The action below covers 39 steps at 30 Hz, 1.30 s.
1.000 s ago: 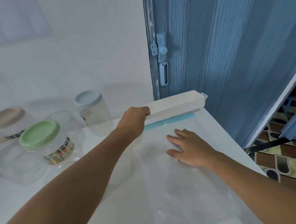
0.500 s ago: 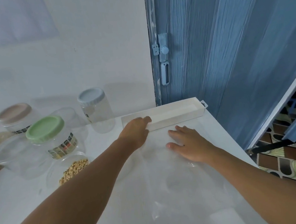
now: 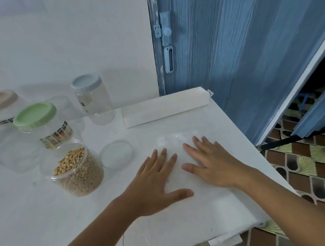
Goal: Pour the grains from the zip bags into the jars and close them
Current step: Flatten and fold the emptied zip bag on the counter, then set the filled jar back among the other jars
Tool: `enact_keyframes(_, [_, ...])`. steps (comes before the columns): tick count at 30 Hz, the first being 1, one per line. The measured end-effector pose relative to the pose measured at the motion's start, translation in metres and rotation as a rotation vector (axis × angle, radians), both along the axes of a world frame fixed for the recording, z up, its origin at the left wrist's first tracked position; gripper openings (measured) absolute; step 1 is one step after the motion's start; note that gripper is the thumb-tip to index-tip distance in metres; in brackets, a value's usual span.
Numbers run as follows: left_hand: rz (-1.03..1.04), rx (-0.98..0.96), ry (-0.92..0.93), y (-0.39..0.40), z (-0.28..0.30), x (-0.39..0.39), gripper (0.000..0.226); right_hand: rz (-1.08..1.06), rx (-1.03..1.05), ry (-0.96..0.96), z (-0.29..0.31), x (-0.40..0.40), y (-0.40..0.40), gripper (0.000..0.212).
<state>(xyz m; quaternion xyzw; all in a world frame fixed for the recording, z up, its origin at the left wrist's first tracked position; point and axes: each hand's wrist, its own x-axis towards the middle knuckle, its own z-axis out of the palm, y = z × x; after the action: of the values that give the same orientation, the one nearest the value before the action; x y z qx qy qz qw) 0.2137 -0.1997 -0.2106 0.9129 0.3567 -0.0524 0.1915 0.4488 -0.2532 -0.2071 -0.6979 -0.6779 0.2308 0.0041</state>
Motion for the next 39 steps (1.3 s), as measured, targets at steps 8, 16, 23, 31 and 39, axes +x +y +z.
enact_keyframes(8, [-0.021,0.135,0.093,-0.004,-0.021,0.0,0.115,0.013,0.16,-0.165,-0.029,-0.004,-0.008,0.084])
enact_keyframes(16, [-0.018,0.152,0.092,-0.005,-0.026,0.002,0.118,0.006,0.204,-0.186,-0.033,-0.003,-0.012,0.084])
enact_keyframes(23, [-0.01,0.105,0.038,-0.006,-0.026,0.004,0.118,-0.013,0.133,-0.121,-0.029,0.0,-0.013,0.089])
enact_keyframes(31, [0.271,0.122,-0.666,-0.006,0.011,-0.02,0.038,-0.128,-0.11,0.241,0.016,0.021,0.009,0.077])
enact_keyframes(39, [0.699,0.636,-0.942,-0.006,0.068,-0.105,0.05,-0.122,0.205,0.273,0.037,-0.05,0.042,0.062])
